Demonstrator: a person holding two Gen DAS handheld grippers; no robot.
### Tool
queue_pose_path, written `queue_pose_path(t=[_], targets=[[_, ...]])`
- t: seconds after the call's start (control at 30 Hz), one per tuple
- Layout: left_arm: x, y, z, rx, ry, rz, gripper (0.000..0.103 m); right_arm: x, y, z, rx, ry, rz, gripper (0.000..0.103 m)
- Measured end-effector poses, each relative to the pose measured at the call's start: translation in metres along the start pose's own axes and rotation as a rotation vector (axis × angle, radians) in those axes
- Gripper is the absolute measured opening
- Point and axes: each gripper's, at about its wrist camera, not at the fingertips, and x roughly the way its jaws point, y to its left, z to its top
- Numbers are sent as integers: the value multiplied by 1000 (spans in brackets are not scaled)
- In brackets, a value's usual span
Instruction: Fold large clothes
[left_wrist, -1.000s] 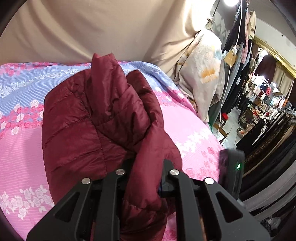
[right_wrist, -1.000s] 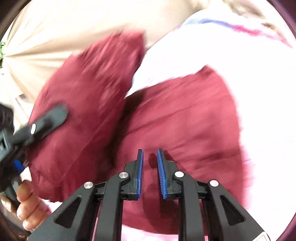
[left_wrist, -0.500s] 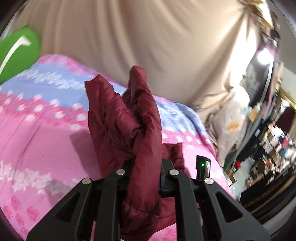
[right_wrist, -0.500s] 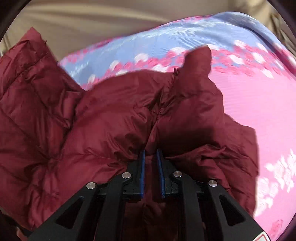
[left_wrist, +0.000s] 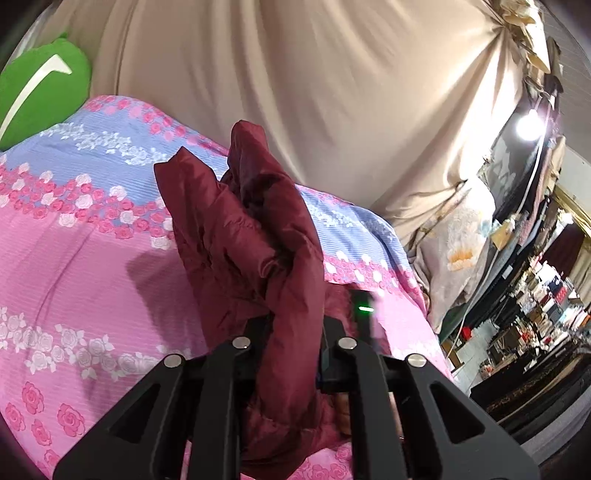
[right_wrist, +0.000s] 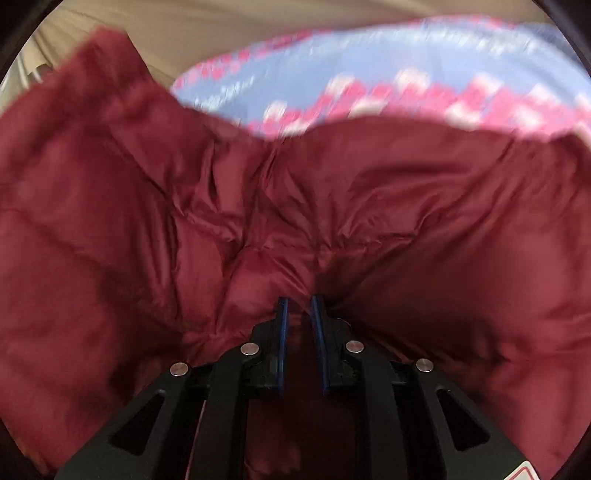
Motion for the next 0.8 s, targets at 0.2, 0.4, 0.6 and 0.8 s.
queue_pose_path(t=[0.2, 0.4, 0.6, 0.8], targets=[[34, -45, -5, 103, 68, -79, 13, 24, 12, 2, 8, 48, 134, 14], [101, -100, -22, 197, 174, -168, 13, -15, -38, -14, 190, -10, 316, 7], [160, -135, -54, 253, 303, -179, 13, -132, -123, -85, 369, -243, 268, 14], [218, -151, -102, 295, 440, -123, 16, -209, -149, -135, 394, -374, 26, 17]])
